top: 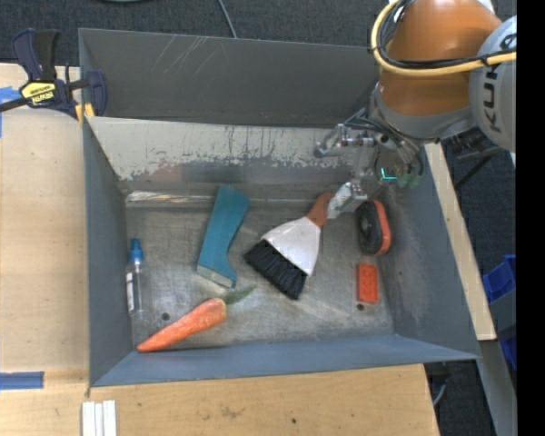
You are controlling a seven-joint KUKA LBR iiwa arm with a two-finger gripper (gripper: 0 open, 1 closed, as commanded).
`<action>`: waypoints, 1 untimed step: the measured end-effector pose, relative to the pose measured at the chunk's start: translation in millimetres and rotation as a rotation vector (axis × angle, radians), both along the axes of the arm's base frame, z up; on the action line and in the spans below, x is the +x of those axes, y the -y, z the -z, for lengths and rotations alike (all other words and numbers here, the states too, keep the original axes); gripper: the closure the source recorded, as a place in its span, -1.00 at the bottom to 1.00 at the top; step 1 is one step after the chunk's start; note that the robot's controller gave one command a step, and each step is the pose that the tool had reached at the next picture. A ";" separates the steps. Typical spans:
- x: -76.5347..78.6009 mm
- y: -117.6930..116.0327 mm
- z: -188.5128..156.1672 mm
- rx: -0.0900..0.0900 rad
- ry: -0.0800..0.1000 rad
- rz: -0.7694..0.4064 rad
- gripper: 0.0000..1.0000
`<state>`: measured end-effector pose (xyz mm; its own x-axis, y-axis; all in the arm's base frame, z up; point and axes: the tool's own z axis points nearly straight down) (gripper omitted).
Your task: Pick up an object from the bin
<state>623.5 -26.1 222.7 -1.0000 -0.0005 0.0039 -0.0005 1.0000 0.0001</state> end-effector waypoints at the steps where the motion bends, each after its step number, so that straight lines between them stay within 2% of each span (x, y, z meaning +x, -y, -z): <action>1: 0.2 0.0 -1.9 0.000 0.003 0.000 -1.00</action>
Offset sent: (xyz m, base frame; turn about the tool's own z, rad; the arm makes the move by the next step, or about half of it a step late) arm -0.0130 0.0108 0.0459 0.0217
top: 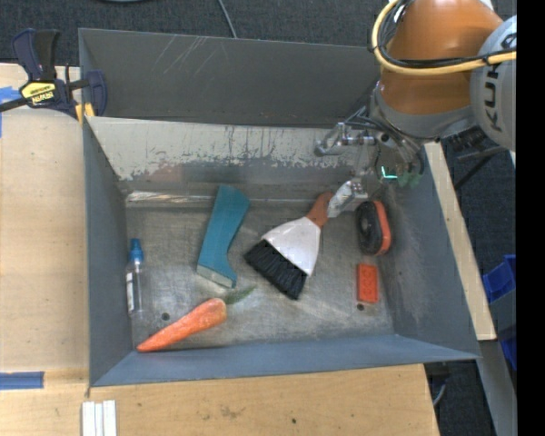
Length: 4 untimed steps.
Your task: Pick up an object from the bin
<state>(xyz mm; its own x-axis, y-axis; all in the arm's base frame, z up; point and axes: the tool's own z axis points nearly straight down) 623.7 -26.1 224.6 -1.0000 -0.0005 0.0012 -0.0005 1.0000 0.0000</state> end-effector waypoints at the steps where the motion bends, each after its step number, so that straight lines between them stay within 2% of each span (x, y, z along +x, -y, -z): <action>1: -11.5 -9.2 -41.1 0.000 0.005 0.020 -1.00; 2: -14.3 -48.7 1.7 0.000 0.013 0.028 -1.00; 3: -35.1 -57.1 51.5 0.001 0.005 -0.079 -1.00; 4: -48.5 -112.5 120.6 -0.027 0.081 -0.290 1.00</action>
Offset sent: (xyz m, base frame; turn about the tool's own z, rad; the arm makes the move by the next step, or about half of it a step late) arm -0.0217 0.0943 -0.0681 0.0318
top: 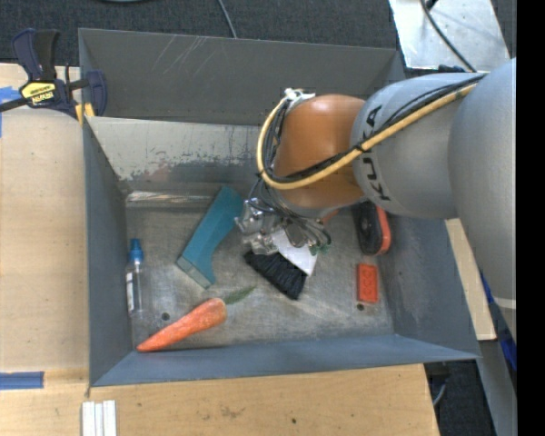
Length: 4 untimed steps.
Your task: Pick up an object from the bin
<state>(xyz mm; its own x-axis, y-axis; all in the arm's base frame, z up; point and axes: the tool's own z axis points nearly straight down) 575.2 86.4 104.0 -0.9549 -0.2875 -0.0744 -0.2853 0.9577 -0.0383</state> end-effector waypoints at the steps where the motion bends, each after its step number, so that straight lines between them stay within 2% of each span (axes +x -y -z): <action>1: -17.3 -1.1 11.2 -0.007 -0.068 -0.007 -1.00; 4: -16.6 -0.3 10.0 0.000 -0.067 -0.012 -1.00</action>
Offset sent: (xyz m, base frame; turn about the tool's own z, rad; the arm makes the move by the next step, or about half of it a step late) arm 0.0000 0.0000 0.0000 0.0000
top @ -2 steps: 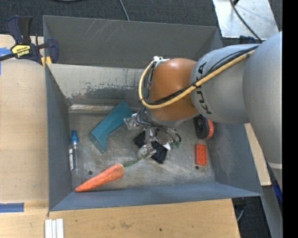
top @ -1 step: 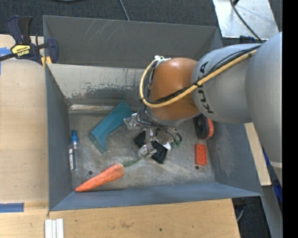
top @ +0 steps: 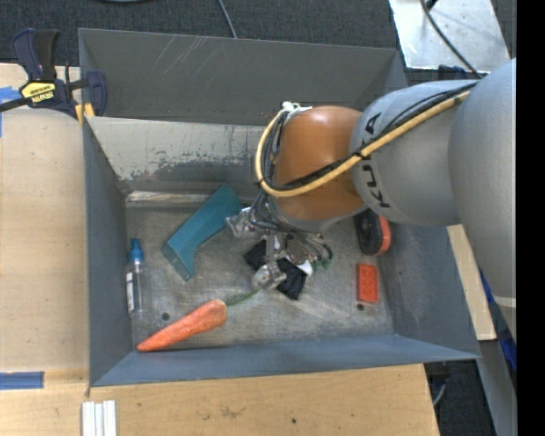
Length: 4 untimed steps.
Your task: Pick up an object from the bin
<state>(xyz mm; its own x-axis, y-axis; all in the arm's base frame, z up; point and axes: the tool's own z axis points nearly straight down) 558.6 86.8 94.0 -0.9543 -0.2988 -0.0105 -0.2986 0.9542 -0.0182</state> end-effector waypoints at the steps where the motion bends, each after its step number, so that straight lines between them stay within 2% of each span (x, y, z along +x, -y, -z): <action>1: -4.6 -11.4 12.7 0.016 -0.002 -0.011 1.00; 2: -4.7 -12.5 12.8 0.018 -0.002 -0.012 -1.00; 4: -4.9 -12.4 12.9 0.017 -0.002 -0.012 -1.00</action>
Offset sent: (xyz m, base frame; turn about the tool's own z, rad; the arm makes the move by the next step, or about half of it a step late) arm 0.0000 0.0000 0.0000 0.0000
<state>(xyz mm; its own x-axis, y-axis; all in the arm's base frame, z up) 553.7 99.1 81.1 -0.9508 -0.3096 -0.0135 -0.3096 0.9509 -0.0009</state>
